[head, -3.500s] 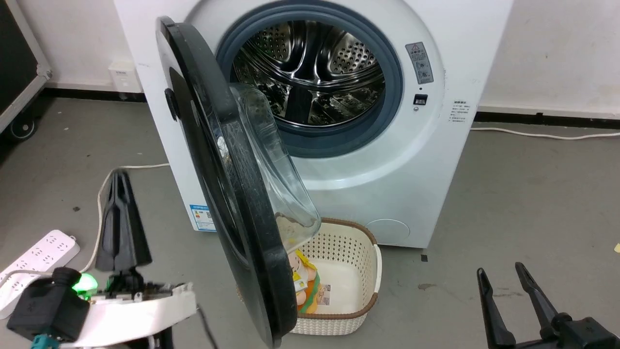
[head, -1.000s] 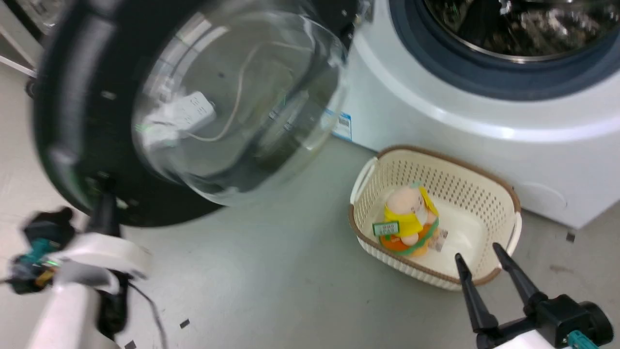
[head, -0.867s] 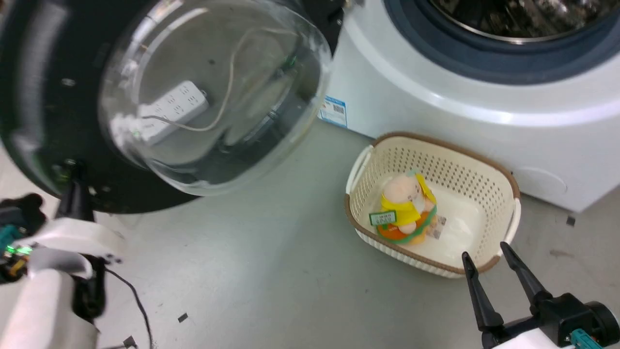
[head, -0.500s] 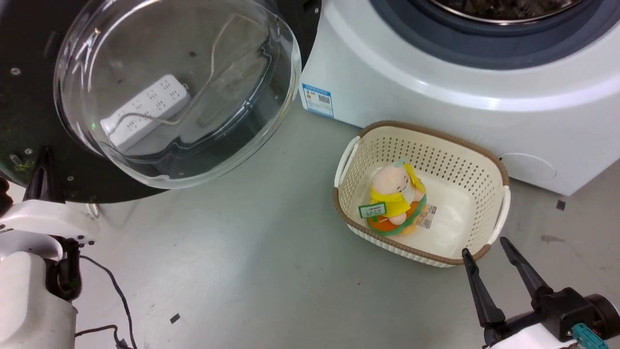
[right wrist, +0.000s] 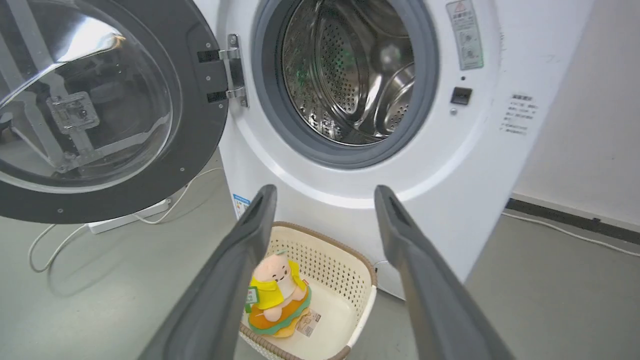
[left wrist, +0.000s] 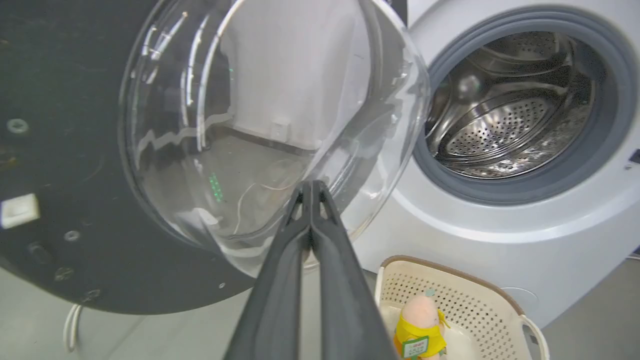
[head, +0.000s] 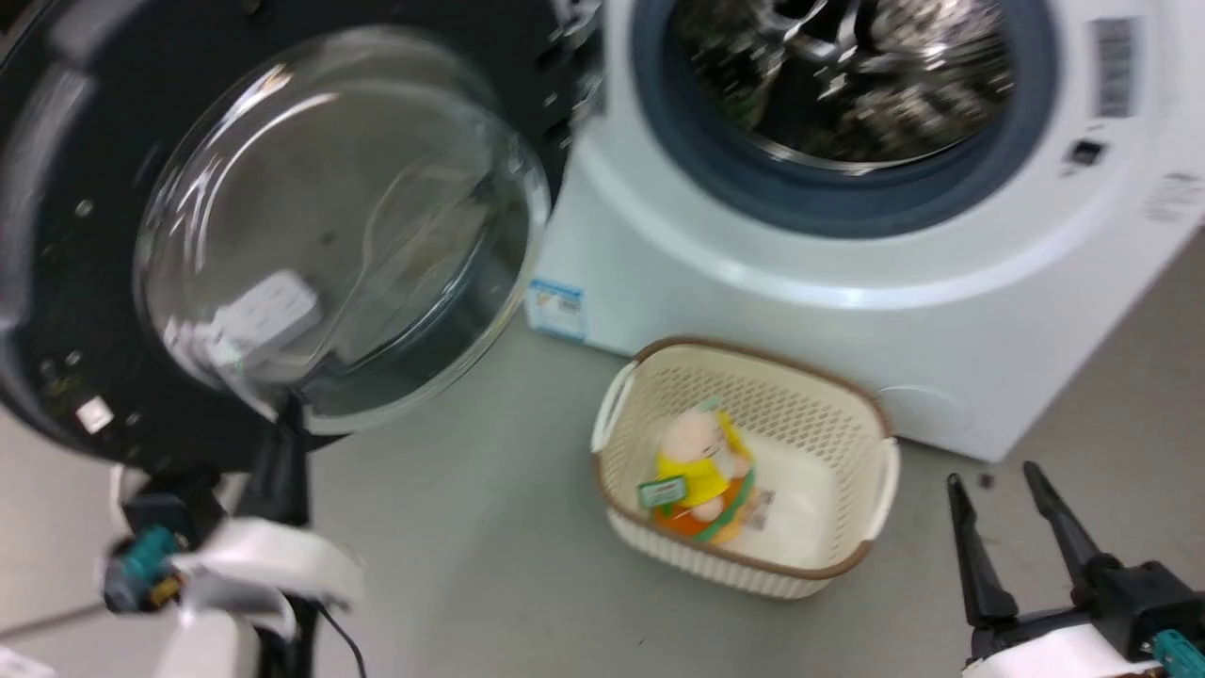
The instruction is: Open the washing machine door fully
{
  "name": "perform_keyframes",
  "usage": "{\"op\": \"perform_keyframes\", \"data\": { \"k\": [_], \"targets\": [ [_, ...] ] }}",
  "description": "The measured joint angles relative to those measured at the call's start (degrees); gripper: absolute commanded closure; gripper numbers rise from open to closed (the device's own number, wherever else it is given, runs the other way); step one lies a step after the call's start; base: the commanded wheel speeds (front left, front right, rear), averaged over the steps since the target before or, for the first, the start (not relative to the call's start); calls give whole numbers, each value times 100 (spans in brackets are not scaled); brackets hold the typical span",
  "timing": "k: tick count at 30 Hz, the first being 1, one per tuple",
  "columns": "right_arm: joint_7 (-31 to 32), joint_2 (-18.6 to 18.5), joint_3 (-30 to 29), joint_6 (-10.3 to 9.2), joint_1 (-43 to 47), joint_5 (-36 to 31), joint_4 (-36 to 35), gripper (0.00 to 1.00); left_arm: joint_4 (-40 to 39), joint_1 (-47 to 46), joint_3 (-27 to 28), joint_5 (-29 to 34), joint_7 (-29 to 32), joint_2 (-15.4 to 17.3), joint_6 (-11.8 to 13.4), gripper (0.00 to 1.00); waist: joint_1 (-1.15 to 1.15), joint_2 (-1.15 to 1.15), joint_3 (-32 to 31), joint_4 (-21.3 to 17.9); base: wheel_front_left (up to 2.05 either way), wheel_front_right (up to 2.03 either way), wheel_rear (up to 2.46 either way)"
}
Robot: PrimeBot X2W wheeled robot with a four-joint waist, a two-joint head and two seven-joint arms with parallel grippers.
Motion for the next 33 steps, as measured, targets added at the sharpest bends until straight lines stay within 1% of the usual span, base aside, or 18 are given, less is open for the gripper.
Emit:
{"op": "perform_keyframes", "data": {
  "k": [7,13,14,15,16,20,23,25,28,33],
  "targets": [
    [-1,57,-83,0,98,-60,-142,0,-503,955,-243,199,-1,-509,38,100,0,0,-494,-678,0,0,0],
    [-1,65,14,0,249,-41,-194,0,-1027,1463,-358,680,-1,-715,285,100,0,0,-728,-1309,0,0,0],
    [0,67,35,0,279,-3,-194,0,-1082,1538,-383,746,-2,-727,311,94,0,0,-754,-1405,0,0,0],
    [-1,68,53,0,296,20,-191,0,-1114,1613,-394,779,-1,-740,323,51,0,0,-775,-1492,0,0,0],
    [-1,67,53,0,309,45,-191,0,-1135,1689,-422,815,-1,-755,341,0,0,0,-795,-1575,0,0,0],
    [0,68,99,0,396,151,-172,0,-1137,1953,-447,813,-1,-798,391,0,1,0,-864,-1842,0,0,0],
    [-1,68,104,0,473,225,-137,0,-1098,2082,-558,810,-1,-833,388,0,1,0,-924,-1952,0,0,0],
    [-1,68,97,0,538,260,-114,0,-1073,2140,-590,809,-1,-873,393,0,0,0,-961,-1976,0,0,0],
    [-1,68,56,0,593,301,-114,0,-1095,2157,-577,809,-1,-877,468,0,1,0,-987,-1958,0,0,0],
    [-1,68,59,0,639,302,-93,0,-1149,2158,-650,910,-1,-881,464,0,1,0,-1031,-1905,0,0,0]
  ]
}}
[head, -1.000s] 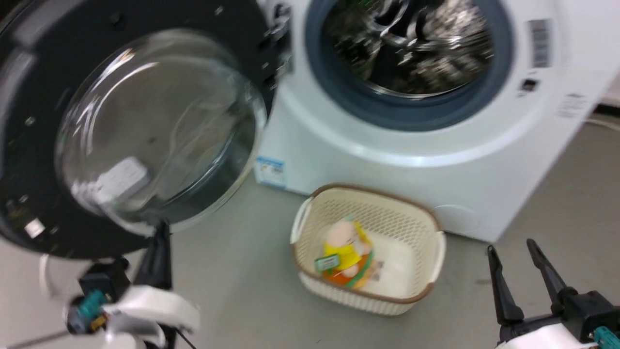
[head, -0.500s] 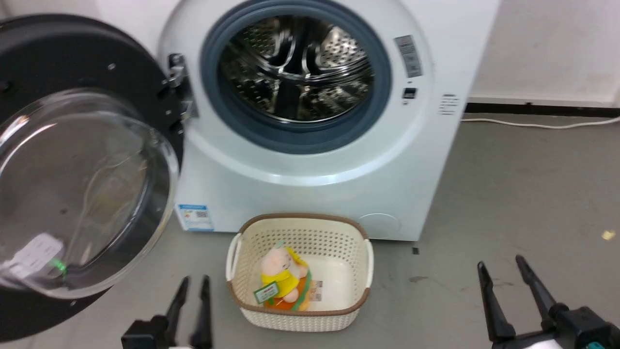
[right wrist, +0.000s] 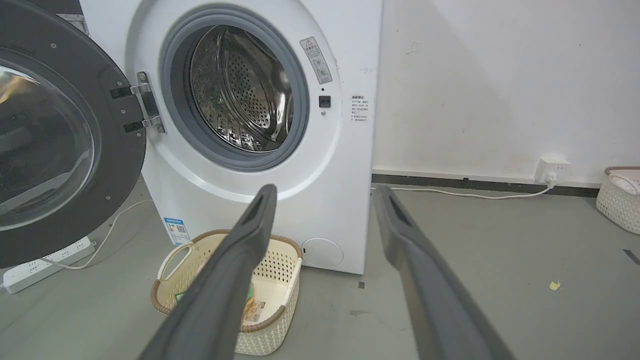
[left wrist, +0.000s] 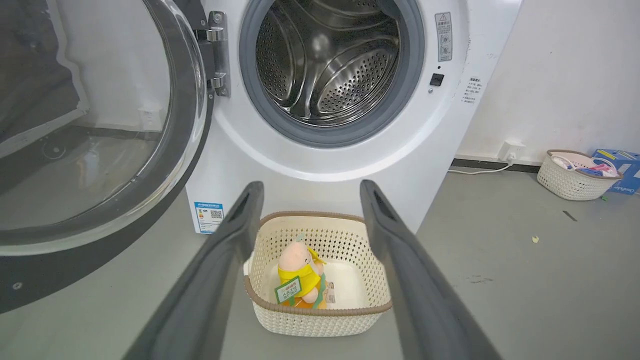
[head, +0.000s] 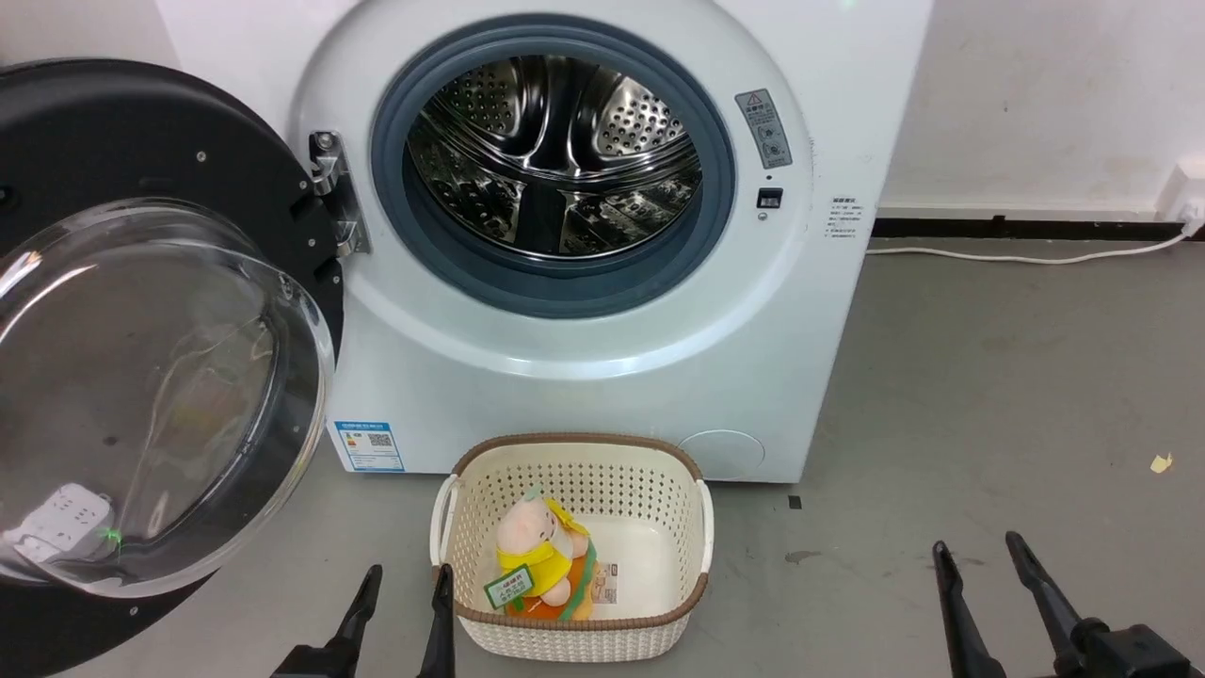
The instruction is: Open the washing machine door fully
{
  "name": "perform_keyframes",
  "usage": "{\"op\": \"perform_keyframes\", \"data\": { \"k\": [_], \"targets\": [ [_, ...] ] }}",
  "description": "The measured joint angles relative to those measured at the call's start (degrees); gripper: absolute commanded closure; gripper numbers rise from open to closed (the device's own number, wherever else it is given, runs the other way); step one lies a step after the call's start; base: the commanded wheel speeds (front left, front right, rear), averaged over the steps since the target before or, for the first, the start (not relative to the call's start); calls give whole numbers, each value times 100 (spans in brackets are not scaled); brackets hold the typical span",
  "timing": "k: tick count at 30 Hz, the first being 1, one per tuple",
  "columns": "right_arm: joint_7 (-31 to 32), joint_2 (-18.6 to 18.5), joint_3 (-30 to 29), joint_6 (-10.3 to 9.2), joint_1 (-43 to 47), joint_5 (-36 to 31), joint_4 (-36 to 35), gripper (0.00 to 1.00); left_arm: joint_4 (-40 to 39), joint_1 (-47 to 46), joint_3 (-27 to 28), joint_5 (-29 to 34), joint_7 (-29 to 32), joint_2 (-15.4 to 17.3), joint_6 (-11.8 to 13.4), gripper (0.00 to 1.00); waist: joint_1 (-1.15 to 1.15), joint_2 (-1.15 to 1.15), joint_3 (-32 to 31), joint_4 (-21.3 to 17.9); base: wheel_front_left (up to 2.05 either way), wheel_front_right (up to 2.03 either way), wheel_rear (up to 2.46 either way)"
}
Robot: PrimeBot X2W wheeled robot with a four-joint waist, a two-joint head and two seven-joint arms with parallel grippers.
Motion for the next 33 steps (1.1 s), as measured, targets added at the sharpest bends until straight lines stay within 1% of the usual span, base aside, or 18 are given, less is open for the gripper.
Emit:
{"op": "perform_keyframes", "data": {
  "k": [4,12,13,33],
  "targets": [
    [0,0,22,0,0,22,18,0,-16,0,-15,107,0,0,-9,0,0,0,-31,30,0,0,0],
    [0,1,111,0,0,41,32,0,5,0,11,85,0,0,-46,0,0,0,-55,99,0,0,0],
    [1,1,111,0,0,45,32,100,-1,0,10,83,0,0,-46,100,0,0,-53,108,0,0,0],
    [164,-1,137,-1,-35,-5,13,100,-82,-23,70,155,168,-2,-46,100,0,0,12,124,0,0,0]
  ]
}}
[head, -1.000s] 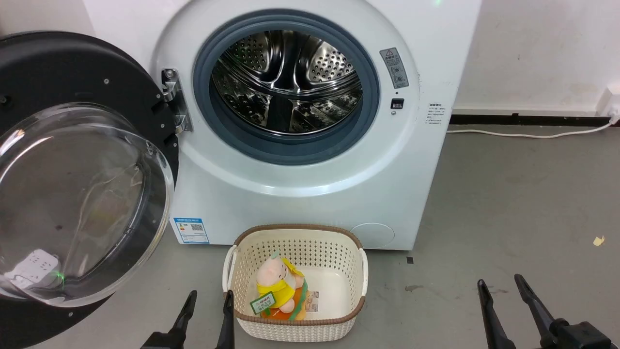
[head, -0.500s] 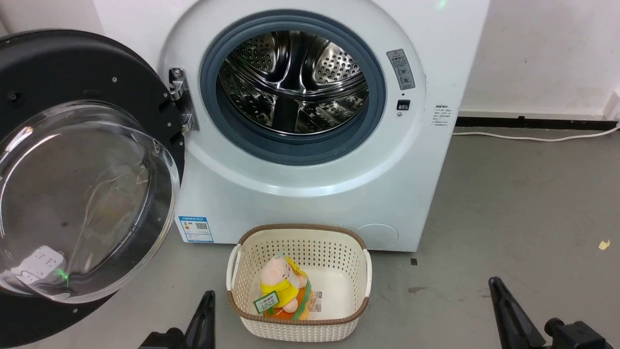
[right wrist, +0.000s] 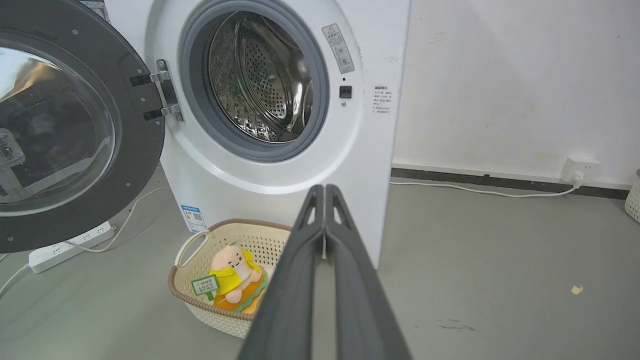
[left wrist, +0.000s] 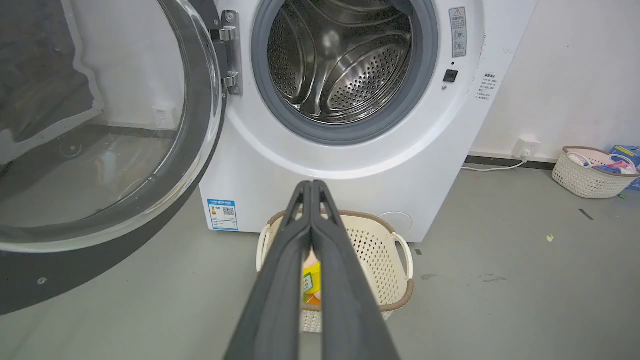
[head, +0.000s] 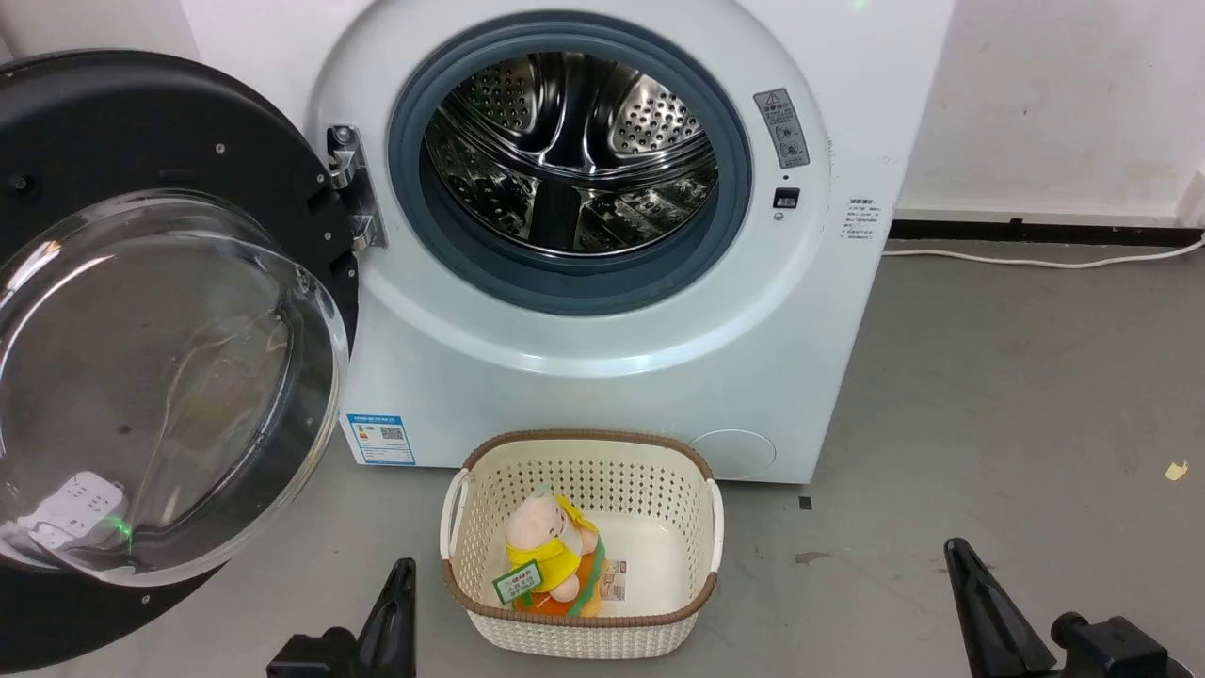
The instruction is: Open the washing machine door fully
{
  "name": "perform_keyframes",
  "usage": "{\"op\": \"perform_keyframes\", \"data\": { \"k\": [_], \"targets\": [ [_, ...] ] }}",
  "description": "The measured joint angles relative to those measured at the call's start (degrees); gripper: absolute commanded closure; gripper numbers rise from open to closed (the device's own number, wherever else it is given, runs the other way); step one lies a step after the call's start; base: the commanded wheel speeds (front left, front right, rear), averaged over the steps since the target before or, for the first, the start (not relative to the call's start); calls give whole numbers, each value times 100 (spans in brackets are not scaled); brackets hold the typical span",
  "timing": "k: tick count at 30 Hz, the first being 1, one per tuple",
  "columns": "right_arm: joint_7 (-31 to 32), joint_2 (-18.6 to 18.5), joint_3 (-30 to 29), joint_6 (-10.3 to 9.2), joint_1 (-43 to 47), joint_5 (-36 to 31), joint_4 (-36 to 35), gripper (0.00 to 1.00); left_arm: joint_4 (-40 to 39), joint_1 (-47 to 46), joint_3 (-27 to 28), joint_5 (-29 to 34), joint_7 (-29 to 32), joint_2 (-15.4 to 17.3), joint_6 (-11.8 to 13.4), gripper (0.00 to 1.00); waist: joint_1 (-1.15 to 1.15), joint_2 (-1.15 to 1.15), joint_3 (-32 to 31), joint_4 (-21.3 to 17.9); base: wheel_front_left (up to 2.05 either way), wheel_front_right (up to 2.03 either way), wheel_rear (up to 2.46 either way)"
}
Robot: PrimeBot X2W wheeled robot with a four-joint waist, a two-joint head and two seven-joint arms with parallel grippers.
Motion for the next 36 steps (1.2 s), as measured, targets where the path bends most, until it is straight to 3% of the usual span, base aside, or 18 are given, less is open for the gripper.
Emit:
{"op": "perform_keyframes", "data": {
  "k": [36],
  "targets": [
    [422,0,41,0,-229,-112,-82,100,-237,-168,160,261,422,0,5,100,0,0,140,22,0,0,0]
  ]
}}
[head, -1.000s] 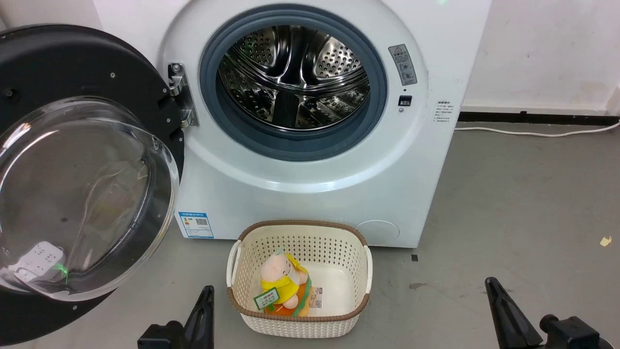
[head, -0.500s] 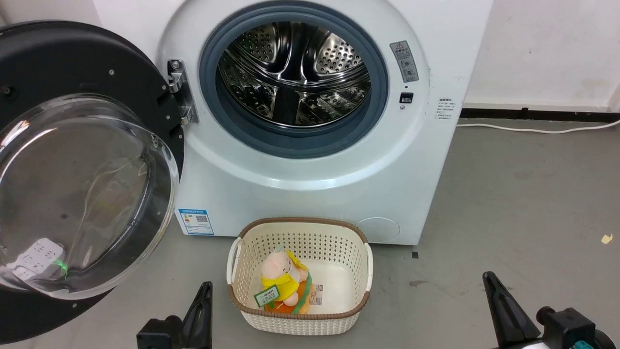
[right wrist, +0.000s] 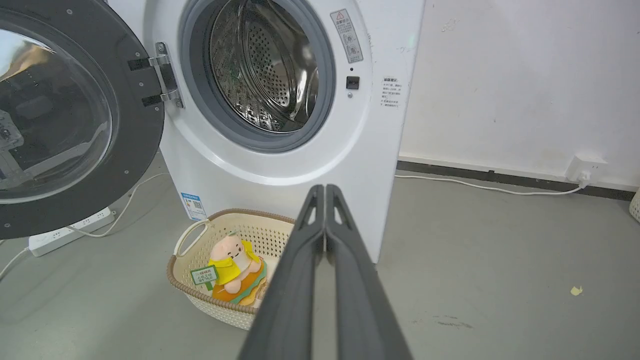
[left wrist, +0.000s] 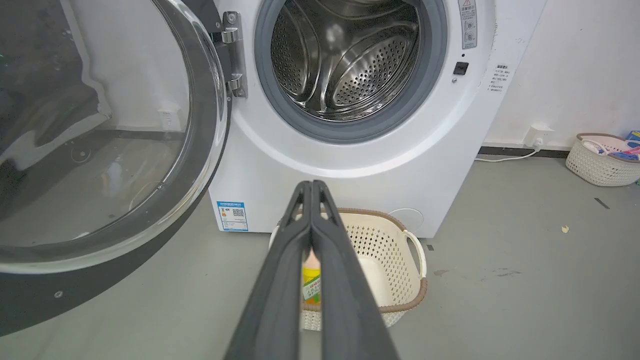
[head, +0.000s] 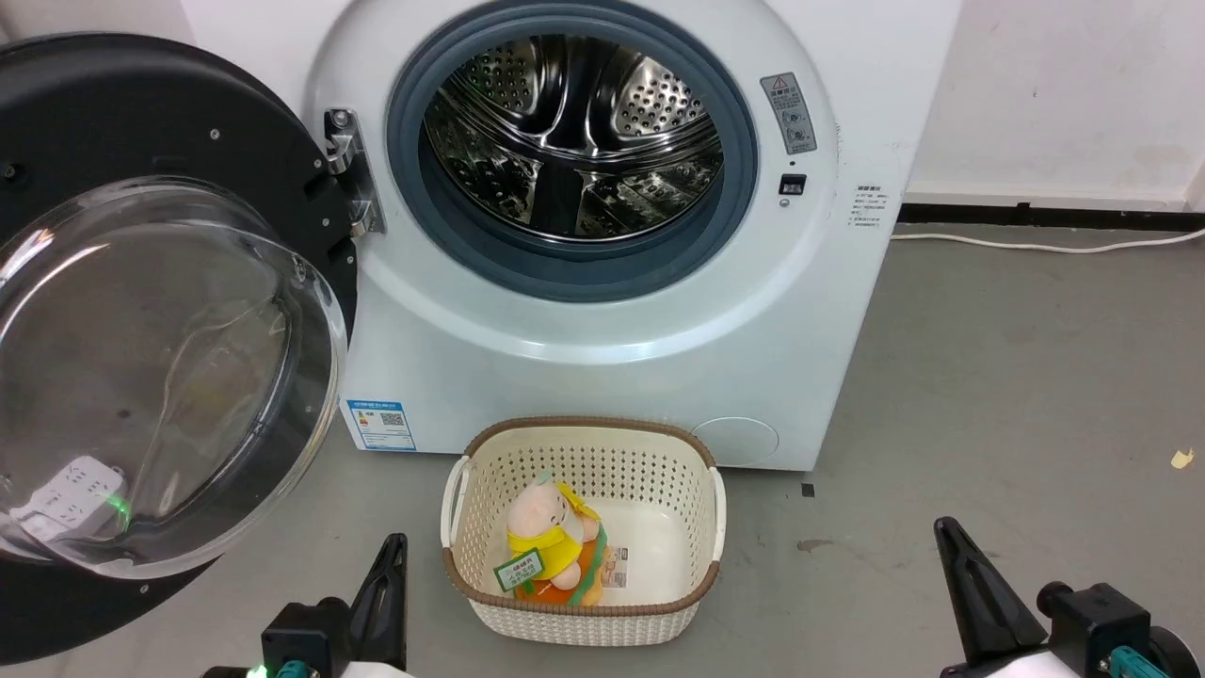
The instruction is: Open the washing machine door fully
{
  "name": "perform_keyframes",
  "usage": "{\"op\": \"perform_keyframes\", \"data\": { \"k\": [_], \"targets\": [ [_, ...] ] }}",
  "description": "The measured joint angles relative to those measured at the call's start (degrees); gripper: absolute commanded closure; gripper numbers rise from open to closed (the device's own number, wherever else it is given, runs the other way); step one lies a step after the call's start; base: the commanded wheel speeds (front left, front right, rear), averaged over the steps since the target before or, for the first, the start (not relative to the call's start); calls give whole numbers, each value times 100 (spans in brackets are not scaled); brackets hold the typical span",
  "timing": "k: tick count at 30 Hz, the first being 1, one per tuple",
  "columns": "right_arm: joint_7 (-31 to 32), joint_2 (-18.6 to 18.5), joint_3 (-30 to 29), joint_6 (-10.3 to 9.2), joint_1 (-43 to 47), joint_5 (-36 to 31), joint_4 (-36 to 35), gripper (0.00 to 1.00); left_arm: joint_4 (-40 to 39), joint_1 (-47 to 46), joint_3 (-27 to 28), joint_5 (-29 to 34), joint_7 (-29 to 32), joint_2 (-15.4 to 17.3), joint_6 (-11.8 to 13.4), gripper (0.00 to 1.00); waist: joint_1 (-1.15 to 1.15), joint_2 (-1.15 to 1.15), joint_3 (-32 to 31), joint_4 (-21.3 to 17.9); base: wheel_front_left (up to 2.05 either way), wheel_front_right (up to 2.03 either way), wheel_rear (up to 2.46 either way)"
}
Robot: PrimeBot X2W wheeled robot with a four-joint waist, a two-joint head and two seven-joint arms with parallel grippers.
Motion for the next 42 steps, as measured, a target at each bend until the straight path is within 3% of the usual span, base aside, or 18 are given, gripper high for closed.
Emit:
{"op": "perform_keyframes", "data": {
  "k": [42],
  "targets": [
    [577,1,66,0,-263,-204,-127,100,-335,-241,192,353,556,0,52,100,-1,0,186,30,0,0,0]
  ]
}}
